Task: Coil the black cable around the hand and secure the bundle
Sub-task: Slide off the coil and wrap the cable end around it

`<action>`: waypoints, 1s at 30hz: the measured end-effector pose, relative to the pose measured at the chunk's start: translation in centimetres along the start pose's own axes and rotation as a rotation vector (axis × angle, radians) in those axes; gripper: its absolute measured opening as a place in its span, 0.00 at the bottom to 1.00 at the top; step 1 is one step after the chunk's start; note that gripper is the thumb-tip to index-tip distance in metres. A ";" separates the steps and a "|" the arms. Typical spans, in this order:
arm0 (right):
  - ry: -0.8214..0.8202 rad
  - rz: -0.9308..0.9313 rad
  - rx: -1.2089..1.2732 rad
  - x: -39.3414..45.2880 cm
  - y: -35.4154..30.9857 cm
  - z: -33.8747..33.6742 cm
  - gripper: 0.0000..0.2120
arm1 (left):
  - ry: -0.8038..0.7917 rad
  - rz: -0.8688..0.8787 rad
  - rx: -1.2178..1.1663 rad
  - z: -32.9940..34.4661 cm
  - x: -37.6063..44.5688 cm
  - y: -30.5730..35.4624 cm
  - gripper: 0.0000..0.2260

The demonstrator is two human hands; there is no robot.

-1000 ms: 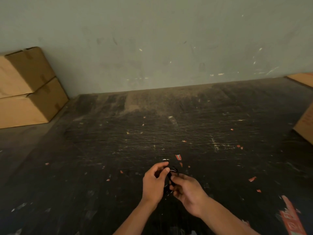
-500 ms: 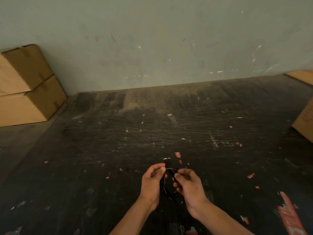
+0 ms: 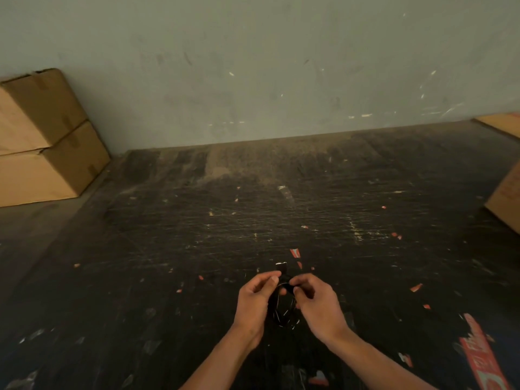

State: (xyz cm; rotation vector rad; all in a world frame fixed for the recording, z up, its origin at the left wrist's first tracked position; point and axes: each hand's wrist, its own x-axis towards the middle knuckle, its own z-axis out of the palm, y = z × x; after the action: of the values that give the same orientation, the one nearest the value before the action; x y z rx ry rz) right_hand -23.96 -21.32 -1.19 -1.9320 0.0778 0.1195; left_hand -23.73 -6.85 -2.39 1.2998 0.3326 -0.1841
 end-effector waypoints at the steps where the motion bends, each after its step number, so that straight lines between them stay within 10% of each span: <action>1: -0.017 -0.012 -0.023 0.0 0.1 -0.1 0.11 | -0.009 0.004 0.011 0.0 -0.1 -0.1 0.08; 12: -0.101 0.243 0.535 0.3 0.3 -0.4 0.11 | 0.049 0.033 0.066 0.4 0.2 -0.7 0.09; 23: 0.007 -0.383 -0.306 1.8 1.5 -1.4 0.08 | -0.002 -0.016 0.123 1.1 0.5 -0.3 0.11; 30: -0.086 -0.256 -0.237 2.6 1.4 -1.6 0.07 | -0.076 -0.018 0.257 0.2 0.9 0.6 0.11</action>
State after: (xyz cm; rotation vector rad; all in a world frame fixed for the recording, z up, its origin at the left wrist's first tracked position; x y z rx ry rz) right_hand -21.45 -23.25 -2.22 -2.1520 -0.2503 0.0414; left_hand -22.70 -6.81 -2.08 1.5394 0.2618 -0.2982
